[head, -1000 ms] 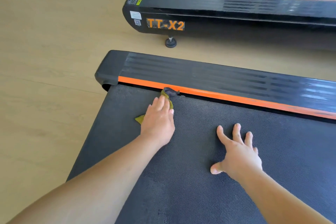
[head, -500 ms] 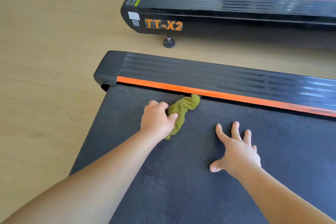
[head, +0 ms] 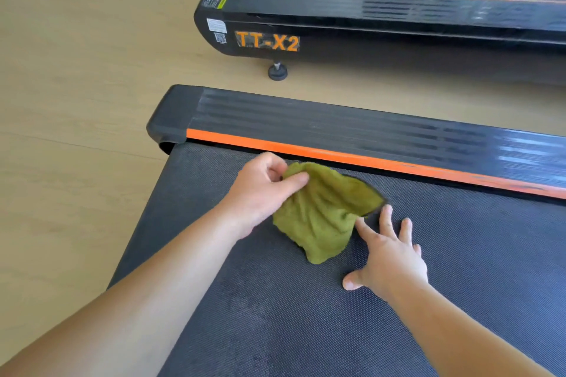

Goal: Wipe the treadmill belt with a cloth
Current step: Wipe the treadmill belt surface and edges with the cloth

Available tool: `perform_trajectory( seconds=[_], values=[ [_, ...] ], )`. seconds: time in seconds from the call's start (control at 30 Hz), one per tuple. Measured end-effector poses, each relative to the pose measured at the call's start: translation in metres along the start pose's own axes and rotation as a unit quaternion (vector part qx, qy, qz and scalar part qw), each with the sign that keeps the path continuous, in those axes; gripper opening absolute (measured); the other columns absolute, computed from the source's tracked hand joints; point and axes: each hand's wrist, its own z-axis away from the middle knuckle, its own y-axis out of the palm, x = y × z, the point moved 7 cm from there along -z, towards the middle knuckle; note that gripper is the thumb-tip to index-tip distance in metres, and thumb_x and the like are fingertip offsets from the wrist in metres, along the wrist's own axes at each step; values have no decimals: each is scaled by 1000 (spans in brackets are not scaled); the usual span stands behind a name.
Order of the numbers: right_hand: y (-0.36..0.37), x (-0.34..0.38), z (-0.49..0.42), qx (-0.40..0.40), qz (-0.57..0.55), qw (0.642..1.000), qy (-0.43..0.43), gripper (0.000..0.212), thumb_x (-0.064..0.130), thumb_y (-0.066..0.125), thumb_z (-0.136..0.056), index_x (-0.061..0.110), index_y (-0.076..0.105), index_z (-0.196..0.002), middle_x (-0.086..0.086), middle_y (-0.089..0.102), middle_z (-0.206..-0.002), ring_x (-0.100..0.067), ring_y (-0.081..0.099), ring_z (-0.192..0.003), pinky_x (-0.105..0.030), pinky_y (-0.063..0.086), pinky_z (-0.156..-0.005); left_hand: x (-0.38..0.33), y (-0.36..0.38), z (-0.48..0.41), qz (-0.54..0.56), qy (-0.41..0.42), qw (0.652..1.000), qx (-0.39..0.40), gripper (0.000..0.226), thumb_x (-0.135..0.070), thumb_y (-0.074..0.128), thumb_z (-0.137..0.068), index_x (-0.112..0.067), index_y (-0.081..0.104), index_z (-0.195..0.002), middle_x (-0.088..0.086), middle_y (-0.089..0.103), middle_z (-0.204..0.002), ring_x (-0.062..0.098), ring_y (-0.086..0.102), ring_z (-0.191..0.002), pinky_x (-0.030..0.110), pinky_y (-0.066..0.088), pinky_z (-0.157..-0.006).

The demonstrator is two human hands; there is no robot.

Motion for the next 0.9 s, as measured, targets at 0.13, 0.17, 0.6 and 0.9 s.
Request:
perform_trajectory(
  seconds=[0.13, 0.17, 0.6, 0.9],
  values=[
    [-1, 1, 0, -7, 10, 1000, -4, 138, 61, 88, -59, 53, -12, -154, -1, -30, -165, -42, -16, -153, -58, 19, -122, 7, -17, -6, -291, 127, 937, -143, 36, -26, 76, -87, -21, 62, -119, -4, 58, -127, 19, 54, -118, 38, 47, -101],
    [-1, 1, 0, -6, 10, 1000, -4, 138, 61, 88, -59, 53, -12, -154, -1, -30, -164, -42, -16, -152, -58, 19, -122, 7, -7, -2, -347, 179, 911, -132, 25, -24, 73, -88, -21, 65, -110, -5, 58, -123, 21, 53, -115, 40, 49, -96],
    [1, -1, -3, 4, 5, 1000, -4, 137, 58, 88, -62, 54, -14, -154, 0, -33, -163, -41, -20, -152, -57, 17, -123, 21, 66, 6, -542, 256, 800, -20, 67, -57, 49, -98, -12, 46, -148, 14, 27, -165, 36, 19, -152, 52, 19, -123],
    [3, -2, -3, 1, -6, 1000, -5, 136, 57, 88, -62, 56, -13, -153, 3, -32, -163, -39, -20, -152, -57, 17, -123, 73, 82, 5, -608, 230, 752, 111, 73, -72, 14, -99, -39, -8, -160, -3, -23, -168, 32, -27, -152, 62, -11, -121]
  ],
)
